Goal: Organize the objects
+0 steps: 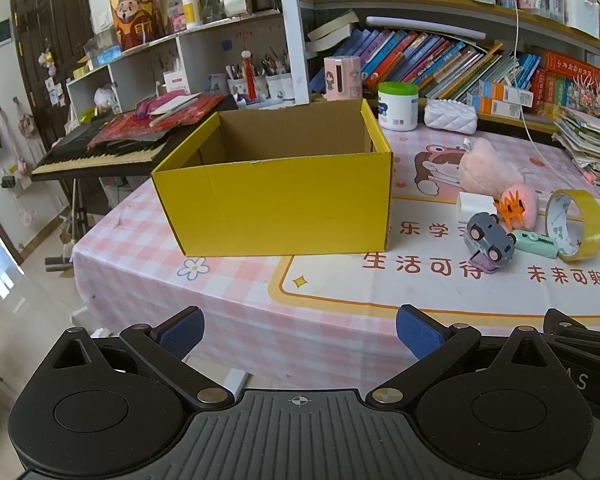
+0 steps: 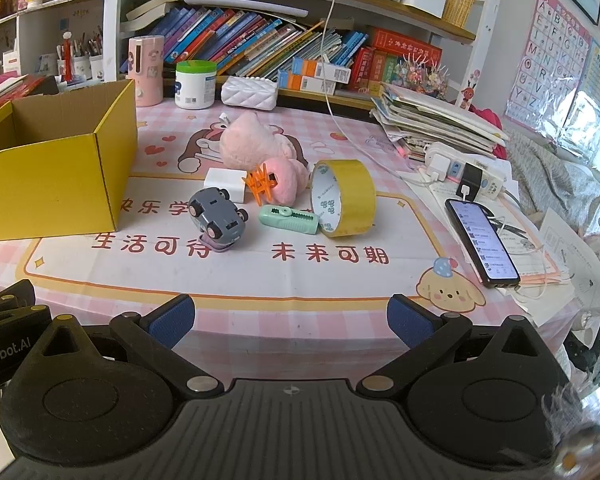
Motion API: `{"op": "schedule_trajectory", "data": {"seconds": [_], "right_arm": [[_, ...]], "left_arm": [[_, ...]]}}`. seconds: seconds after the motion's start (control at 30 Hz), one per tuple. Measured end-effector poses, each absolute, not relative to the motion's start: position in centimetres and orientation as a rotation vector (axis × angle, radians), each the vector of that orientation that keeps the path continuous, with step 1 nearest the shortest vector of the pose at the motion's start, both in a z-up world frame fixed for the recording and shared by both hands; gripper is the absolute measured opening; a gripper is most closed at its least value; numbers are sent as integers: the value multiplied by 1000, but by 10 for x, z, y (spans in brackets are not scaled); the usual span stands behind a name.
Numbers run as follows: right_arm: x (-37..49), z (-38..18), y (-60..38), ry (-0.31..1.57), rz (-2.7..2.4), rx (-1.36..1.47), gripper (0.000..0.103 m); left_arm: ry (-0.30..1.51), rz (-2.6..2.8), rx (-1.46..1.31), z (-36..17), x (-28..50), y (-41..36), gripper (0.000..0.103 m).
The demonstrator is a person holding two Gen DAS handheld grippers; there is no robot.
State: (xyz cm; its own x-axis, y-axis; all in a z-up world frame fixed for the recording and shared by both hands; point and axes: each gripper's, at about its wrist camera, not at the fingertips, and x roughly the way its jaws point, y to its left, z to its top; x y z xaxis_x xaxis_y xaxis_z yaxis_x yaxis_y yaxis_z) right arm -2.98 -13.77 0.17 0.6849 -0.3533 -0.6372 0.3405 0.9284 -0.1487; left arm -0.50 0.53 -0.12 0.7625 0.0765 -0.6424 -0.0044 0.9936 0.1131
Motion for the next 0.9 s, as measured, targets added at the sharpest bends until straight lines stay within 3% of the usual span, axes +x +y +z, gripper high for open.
{"op": "schedule_trajectory", "data": {"seconds": [0.9], "right_arm": [[-29,-1,-138,725,-387,-20,103]], "left_arm": [[709,42,109,-3,-4,4,103]]}}
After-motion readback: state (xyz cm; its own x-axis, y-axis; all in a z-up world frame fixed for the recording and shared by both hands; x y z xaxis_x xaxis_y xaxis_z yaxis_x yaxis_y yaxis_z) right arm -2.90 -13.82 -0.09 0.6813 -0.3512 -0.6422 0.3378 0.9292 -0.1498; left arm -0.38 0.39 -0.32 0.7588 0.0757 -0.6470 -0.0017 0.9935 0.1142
